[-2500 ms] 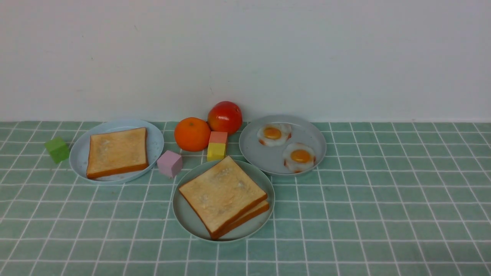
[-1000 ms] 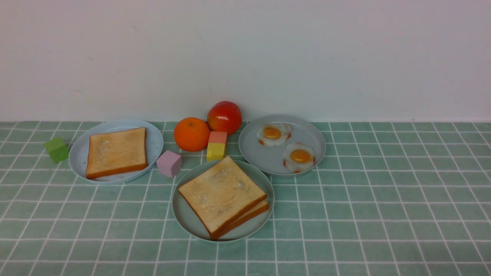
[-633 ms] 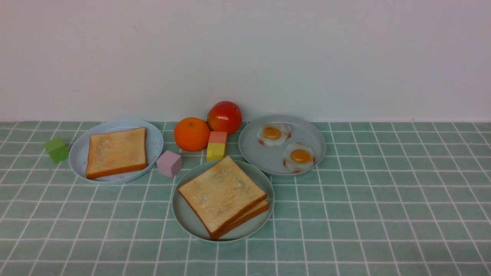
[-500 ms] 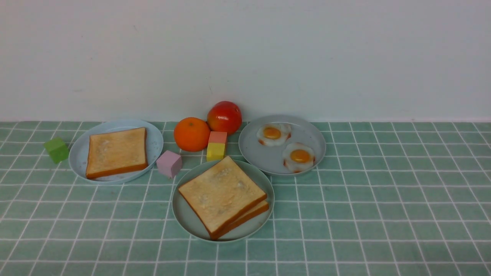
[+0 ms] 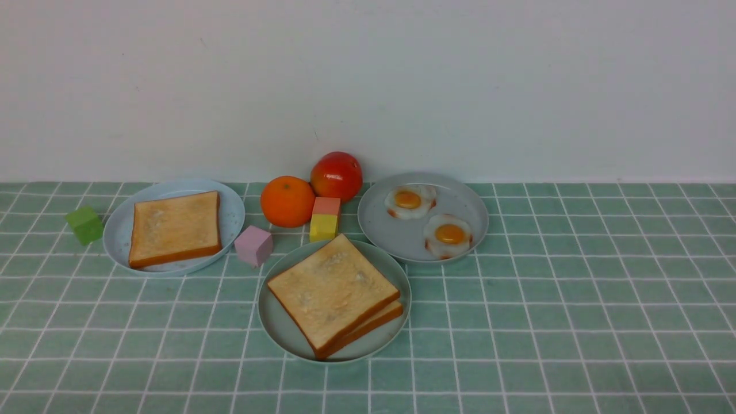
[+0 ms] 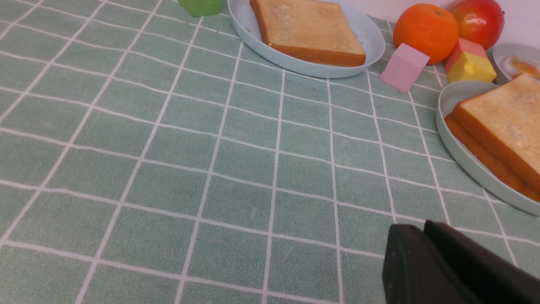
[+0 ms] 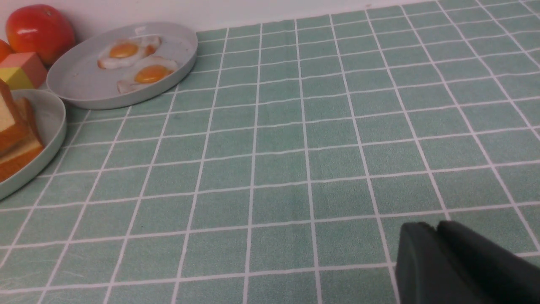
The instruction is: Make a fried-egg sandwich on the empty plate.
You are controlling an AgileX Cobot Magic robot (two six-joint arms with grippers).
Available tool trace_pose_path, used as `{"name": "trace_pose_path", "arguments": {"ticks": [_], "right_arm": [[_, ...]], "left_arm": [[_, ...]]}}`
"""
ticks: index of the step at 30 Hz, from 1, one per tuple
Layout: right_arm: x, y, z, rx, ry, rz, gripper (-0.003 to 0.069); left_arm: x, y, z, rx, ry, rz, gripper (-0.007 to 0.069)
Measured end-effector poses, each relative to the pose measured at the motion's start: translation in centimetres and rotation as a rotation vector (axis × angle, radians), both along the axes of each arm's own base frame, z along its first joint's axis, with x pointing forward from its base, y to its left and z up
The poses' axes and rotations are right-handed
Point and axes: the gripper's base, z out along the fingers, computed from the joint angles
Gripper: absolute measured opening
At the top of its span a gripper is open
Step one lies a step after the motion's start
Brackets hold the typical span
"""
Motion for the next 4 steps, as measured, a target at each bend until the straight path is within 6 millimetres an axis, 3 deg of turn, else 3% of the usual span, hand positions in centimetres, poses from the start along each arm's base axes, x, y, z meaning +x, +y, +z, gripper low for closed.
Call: {"name": "trace_pose_path", "arguments": {"ticks": [4], "right_arm": [[0.0, 0.0, 0.0, 0.0, 0.0, 0.0, 0.0076]], "left_arm": [[0.0, 0.0, 0.0, -0.001, 0.0, 0.0, 0.005]]}}
